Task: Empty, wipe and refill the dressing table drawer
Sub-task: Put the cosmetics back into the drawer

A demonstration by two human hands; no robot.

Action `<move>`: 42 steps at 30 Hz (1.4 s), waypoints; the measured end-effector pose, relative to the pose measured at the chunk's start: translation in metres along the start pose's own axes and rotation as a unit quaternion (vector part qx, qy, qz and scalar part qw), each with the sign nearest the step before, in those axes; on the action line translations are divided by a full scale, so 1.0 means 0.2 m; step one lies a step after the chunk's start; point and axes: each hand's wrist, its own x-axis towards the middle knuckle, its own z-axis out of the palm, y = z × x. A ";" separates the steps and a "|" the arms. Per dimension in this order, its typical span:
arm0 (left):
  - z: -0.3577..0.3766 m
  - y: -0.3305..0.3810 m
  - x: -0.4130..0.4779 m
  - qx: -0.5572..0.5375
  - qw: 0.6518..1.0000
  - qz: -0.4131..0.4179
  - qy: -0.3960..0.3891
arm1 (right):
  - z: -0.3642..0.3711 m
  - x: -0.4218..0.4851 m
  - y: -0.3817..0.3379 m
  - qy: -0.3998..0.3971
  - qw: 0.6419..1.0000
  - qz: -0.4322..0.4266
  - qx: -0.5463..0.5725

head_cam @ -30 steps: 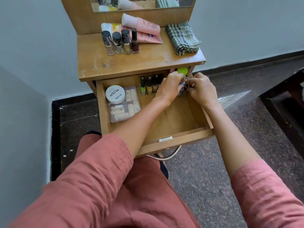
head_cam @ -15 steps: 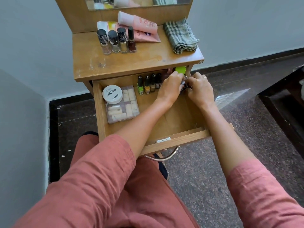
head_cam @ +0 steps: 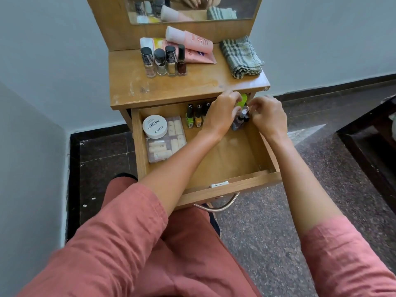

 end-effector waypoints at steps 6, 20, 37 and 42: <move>-0.21 -0.05 -0.01 -0.008 0.993 0.035 0.109 | 0.01 0.07 -0.28 0.006 0.992 -0.051 0.117; -0.70 -0.25 0.23 0.216 0.967 -0.043 0.128 | 0.16 0.36 -0.76 -0.031 0.982 -0.142 0.117; -0.64 -0.19 0.28 0.243 0.966 -0.043 0.081 | 0.08 0.34 -0.74 -0.016 0.987 -0.115 0.111; -0.63 -0.11 0.21 0.190 0.978 -0.032 0.075 | -0.02 0.27 -0.68 -0.012 0.985 -0.122 0.125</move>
